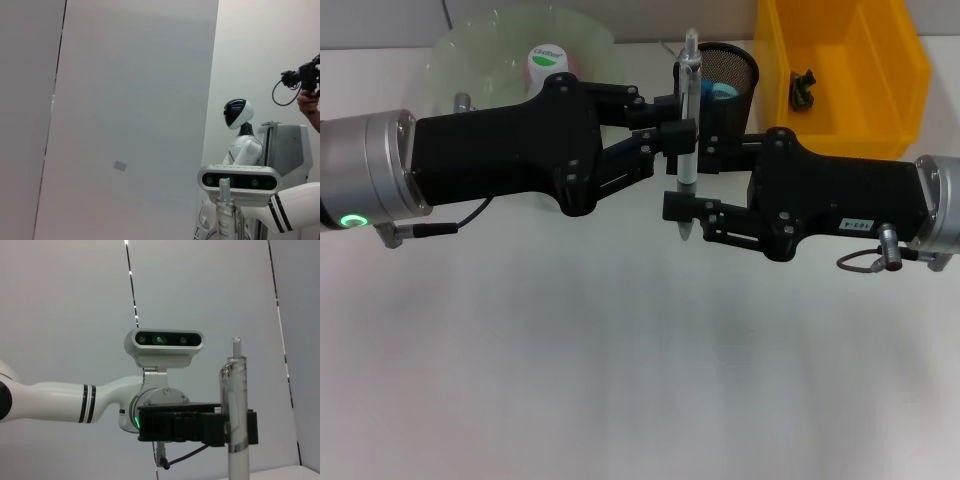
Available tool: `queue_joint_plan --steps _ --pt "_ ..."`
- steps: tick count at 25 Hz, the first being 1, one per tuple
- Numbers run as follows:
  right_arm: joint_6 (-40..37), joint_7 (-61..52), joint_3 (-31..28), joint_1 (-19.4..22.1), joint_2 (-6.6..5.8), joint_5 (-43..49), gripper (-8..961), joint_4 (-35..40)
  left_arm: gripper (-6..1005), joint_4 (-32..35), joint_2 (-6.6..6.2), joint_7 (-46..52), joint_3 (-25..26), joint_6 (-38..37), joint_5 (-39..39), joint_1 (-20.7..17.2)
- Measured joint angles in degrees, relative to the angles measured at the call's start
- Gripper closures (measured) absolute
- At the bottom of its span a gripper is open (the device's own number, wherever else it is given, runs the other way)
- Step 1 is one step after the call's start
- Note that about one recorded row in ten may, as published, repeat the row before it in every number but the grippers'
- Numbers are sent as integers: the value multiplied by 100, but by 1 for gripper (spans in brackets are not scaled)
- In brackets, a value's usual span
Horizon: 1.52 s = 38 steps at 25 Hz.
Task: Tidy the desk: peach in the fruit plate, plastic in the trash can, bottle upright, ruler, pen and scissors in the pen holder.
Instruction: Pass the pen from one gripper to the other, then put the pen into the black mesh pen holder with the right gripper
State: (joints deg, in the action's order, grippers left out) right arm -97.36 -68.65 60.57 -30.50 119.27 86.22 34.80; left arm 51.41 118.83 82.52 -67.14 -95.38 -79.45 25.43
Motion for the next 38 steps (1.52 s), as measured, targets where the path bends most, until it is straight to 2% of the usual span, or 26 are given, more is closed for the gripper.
queue_joint_plan --steps 5,13,19,29,38 --pt "0 23 30 -1 3 -4 606 0 818 -5 0 0 0 4 0 1" --pt "2 186 34 38 21 -6 786 -1 818 -111 -2 -136 -31 3 12 17" --pt "3 198 35 58 25 -5 821 -9 819 -139 -4 -229 -56 0 15 16" --pt "-4 203 4 79 26 -22 821 -14 809 -142 -18 -218 -63 17 -15 -14" --pt "-4 204 -21 92 26 -28 821 -48 644 -115 -34 -173 -4 -3 -14 -50"
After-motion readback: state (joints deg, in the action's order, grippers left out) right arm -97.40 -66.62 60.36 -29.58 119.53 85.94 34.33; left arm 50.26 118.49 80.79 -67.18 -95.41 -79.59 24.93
